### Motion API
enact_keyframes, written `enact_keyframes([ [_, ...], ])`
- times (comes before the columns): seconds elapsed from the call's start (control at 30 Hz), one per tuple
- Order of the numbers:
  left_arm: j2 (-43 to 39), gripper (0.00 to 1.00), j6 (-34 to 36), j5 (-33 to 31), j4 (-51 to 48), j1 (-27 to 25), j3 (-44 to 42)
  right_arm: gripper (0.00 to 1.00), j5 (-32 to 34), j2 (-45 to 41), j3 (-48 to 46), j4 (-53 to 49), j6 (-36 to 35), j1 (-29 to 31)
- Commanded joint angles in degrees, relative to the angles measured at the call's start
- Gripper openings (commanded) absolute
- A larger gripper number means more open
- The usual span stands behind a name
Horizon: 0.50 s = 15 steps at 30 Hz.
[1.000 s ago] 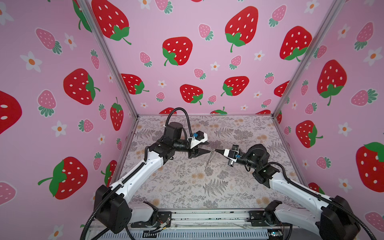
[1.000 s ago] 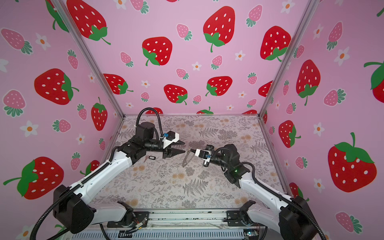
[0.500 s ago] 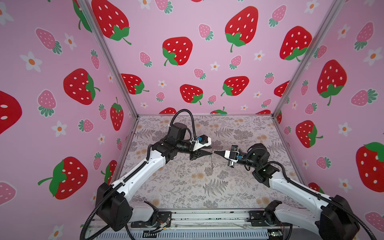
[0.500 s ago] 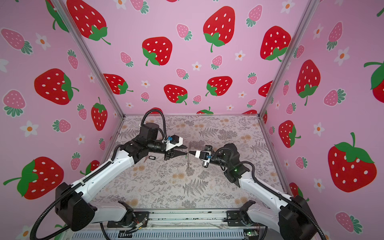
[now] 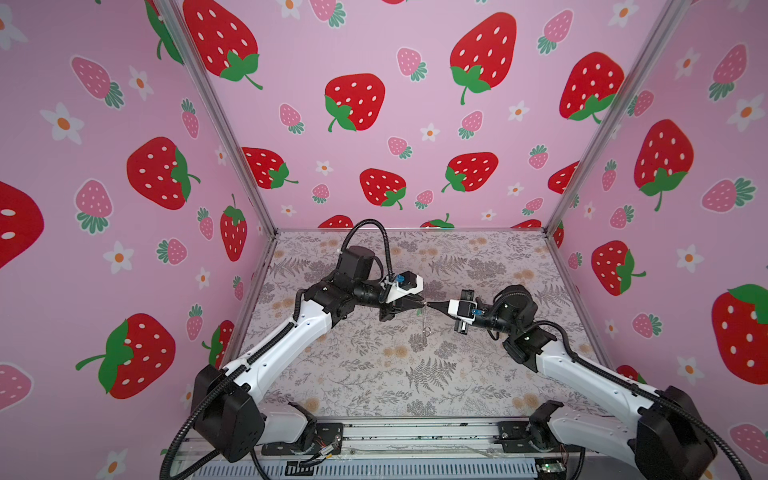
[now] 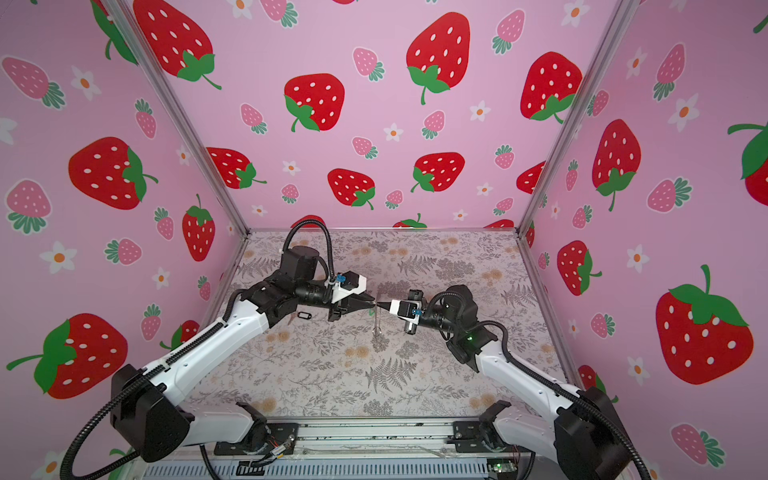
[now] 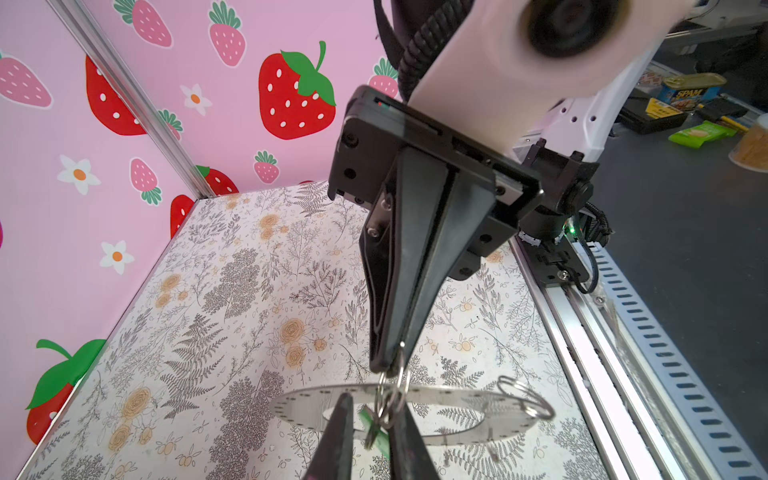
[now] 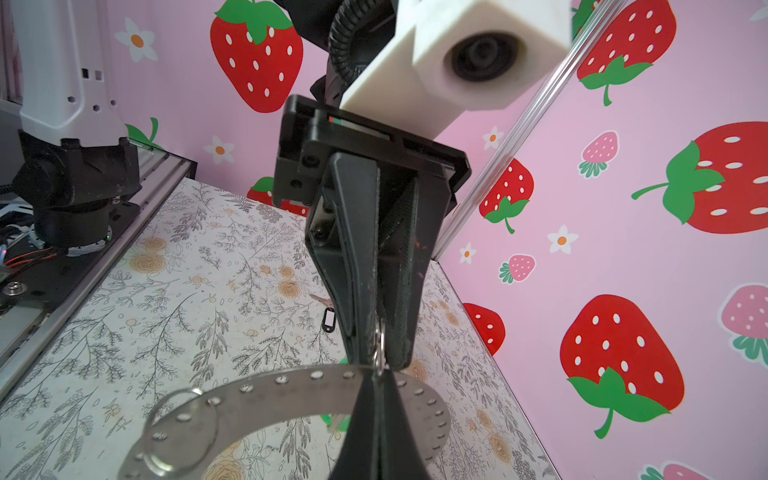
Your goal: Put the keys on the keyring
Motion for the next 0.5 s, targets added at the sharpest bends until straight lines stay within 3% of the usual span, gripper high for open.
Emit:
enact_keyframes([
  [0.0,0.0,0.14,1.7,1.7,-0.9,-0.5,2.8,0.00,-1.9,0.1,1.9,1.7,0.6,-0.3],
  [0.2,0.2,0.01,1.9,0.9,-1.4,-0.8,3.2,0.00,-1.6,0.2,1.9,1.4,0.6,-0.3],
  [0.3,0.9,0.00,1.3,-2.4,-3.8,-1.7,5.0,0.01,0.0,0.5,2.2,0.3,0.9,-0.3],
  [0.4,2.1,0.00,1.7,-7.4,-8.8,-2.6,8.0,0.20,5.7,-0.4,4.1,-6.2,-3.0,-0.3],
  [0.47,2.9,0.00,2.2,-9.9,-12.5,-3.0,10.4,0.21,9.5,-1.9,4.9,-9.8,-6.5,-0.3],
])
